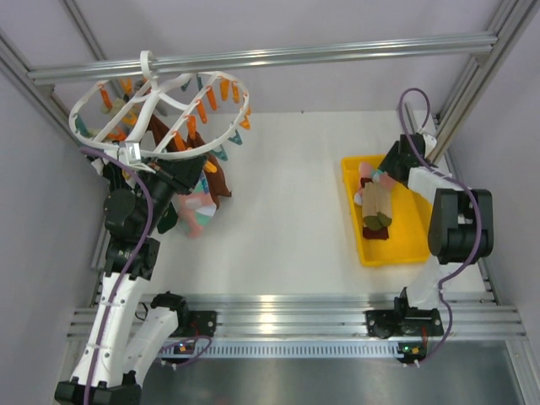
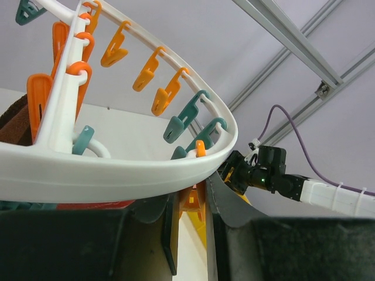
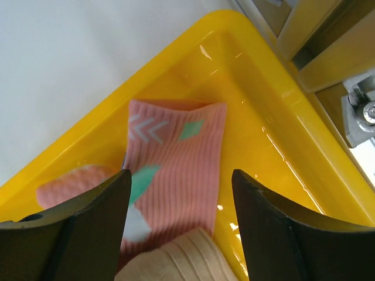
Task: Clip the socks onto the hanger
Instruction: Pick up the sock from the bin.
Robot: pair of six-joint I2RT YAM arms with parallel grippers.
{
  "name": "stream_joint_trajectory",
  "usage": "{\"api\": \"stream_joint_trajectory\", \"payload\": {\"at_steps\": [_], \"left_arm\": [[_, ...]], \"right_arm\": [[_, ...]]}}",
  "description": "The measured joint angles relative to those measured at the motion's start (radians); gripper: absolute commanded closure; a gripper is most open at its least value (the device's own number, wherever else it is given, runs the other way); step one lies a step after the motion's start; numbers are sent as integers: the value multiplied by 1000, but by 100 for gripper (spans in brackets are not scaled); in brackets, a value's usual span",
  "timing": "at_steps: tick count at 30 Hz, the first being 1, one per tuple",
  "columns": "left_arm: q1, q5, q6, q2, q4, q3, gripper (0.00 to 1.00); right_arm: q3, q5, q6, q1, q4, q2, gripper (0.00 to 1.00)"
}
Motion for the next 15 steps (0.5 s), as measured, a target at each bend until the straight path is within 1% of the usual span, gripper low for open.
{"api": "stream_joint_trajectory", "payload": {"at_steps": [4, 11, 15], "left_arm": [[0, -4, 2, 0, -1, 0, 100], [-2, -7, 19, 3, -16, 12, 100], [-2, -7, 24, 9, -18, 22, 100]], "right_arm": [[47, 8, 0, -12, 2, 67, 33], [80, -34, 5, -28, -9, 141, 41], [100, -38, 11, -28, -36, 156, 45]]}}
